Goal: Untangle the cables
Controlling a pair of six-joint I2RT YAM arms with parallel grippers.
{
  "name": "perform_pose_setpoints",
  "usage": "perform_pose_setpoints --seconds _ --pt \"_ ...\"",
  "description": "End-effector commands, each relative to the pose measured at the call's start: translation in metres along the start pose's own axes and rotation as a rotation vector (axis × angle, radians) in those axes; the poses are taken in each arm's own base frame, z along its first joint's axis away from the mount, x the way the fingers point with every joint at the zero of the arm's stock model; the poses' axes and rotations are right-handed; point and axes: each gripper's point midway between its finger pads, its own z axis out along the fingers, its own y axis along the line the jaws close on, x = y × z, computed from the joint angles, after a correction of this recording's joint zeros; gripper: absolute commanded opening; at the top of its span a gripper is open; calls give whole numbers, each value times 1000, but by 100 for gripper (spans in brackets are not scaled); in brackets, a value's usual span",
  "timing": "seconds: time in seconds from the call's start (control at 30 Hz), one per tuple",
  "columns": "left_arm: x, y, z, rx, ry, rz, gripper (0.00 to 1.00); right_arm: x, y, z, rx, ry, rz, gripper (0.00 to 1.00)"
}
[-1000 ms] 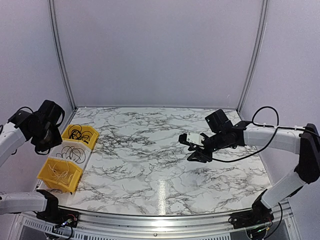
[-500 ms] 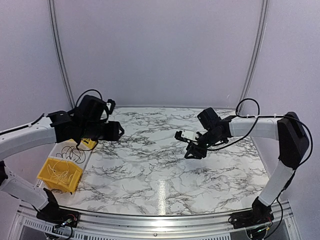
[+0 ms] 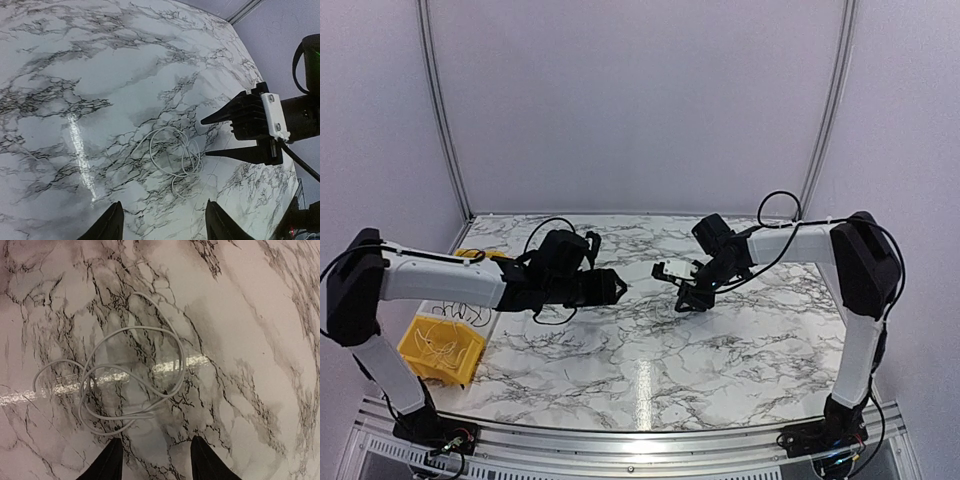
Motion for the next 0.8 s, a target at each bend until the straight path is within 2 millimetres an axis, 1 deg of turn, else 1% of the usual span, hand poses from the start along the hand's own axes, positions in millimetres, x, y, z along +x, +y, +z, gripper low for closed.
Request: perform_pose_setpoints --seconds 0.0,0.07,0.1,0.13,0.17,0.27,0.4,0.5,0.6,0.63,0.67,0.7,0.77 --pt "-3 -35 40 133 19 -73 54 -18 -2 -3 -1 -30 -32 47" --pt "5 -36 63 135 54 -93 49 -16 -2 -4 -8 -20 -11 46" --pt "7 -38 73 140 69 -100 48 -15 -3 -6 -6 -23 0 46" --pt "15 -35 85 134 92 -107 48 -14 -5 -11 -7 -35 23 46" --pt "17 -38 93 143 104 -110 47 -16 -4 -17 -25 -59 49 46" --pt "19 -44 113 160 126 -130 44 -23 -4 -42 -74 -134 121 46" --pt "31 -41 133 160 170 -179 36 -23 -7 -59 -49 -161 143 46" --pt "40 -43 139 176 207 -198 26 -16 -5 -59 -24 -163 145 46" --pt "40 -48 138 200 215 -197 17 -10 -4 -55 -23 -154 153 46" --pt "38 -51 136 207 211 -191 13 -8 -3 -53 -27 -147 155 46" --pt "33 -53 133 214 200 -177 4 -6 -4 -51 -26 -143 155 46" --pt "29 -56 129 221 188 -163 0 -5 -3 -51 -26 -140 152 46" --pt "15 -65 117 248 150 -121 0 -5 -4 -52 -24 -137 156 46"
